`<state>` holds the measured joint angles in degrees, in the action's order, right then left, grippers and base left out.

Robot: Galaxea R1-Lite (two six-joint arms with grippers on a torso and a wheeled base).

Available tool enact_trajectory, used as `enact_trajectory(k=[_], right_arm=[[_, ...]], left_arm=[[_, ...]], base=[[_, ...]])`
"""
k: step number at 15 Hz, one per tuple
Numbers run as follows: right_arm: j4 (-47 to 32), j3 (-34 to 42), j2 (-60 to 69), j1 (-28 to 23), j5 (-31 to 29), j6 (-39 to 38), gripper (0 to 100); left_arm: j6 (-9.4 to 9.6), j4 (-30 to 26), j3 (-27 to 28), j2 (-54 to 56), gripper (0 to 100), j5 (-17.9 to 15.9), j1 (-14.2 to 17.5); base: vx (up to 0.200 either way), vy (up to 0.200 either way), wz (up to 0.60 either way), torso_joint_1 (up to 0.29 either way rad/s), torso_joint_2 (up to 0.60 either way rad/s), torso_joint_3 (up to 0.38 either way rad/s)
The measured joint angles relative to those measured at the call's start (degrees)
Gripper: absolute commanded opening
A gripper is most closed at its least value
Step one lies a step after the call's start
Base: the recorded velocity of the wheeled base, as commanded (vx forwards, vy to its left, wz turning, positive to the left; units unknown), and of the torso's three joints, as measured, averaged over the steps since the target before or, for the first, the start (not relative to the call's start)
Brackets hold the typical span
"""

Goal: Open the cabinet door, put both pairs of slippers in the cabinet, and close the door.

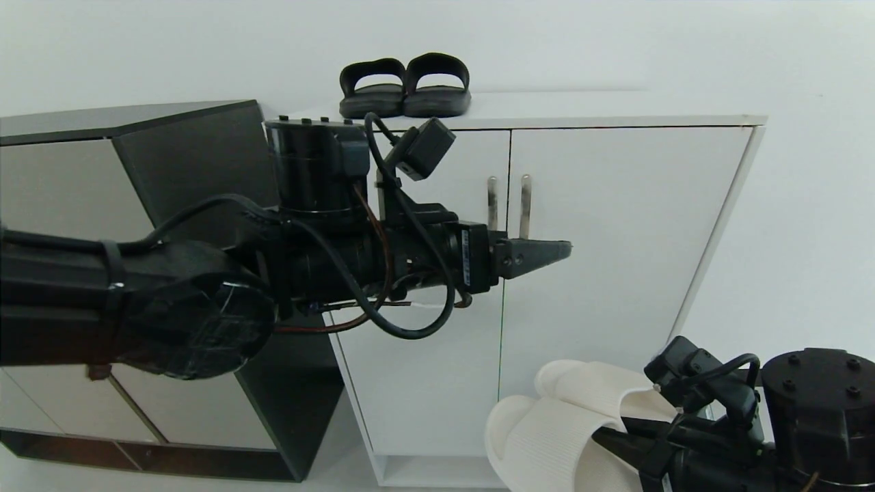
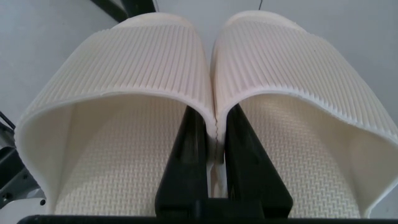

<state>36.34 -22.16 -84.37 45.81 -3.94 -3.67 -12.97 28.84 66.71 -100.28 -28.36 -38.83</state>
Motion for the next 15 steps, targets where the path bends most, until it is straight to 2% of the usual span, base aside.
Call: enact_trajectory(k=[1,2,4,7,10,15], right_arm=[[0.02,0.0,-0.05,-0.11,-0.02,0.01,0],[0.02,0.0,-0.07,-0.23,0.0,0.01,0],[0.04,-0.07,-0.3,-0.33,0.04,0.06,0],[0.02,-0.11,-0.61,-0.37,0.06,0.06,0],[0.04,-0.55,-0.83,-0.72,0.09,0.12,0],[0.02,-0.84,-1.43,-0.98,0.15,0.15,0]], left_arm=[[-1.26,-1.65,2.65,-0.63,100,-2.35,-0.04],[-1.94,-3.17,5.18,-1.15,100,-3.23,0.11],[-2.4,-6.16,9.81,-2.34,100,-3.69,0.63],[-2.4,-6.66,14.13,-4.62,100,-3.63,0.83],[-1.94,-6.75,17.27,-7.39,100,-0.57,0.85],[-1.19,-6.68,18.27,-9.84,100,1.67,2.0]], base=[[0.0,0.0,0.0,0.0,0.0,0.0],[0.0,0.0,0.0,0.0,0.0,0.0],[0.0,0.0,0.0,0.0,0.0,0.0],[0.0,0.0,0.0,0.0,0.0,0.0],[0.0,0.0,0.0,0.0,0.0,0.0],[0.0,0.0,0.0,0.0,0.0,0.0]])
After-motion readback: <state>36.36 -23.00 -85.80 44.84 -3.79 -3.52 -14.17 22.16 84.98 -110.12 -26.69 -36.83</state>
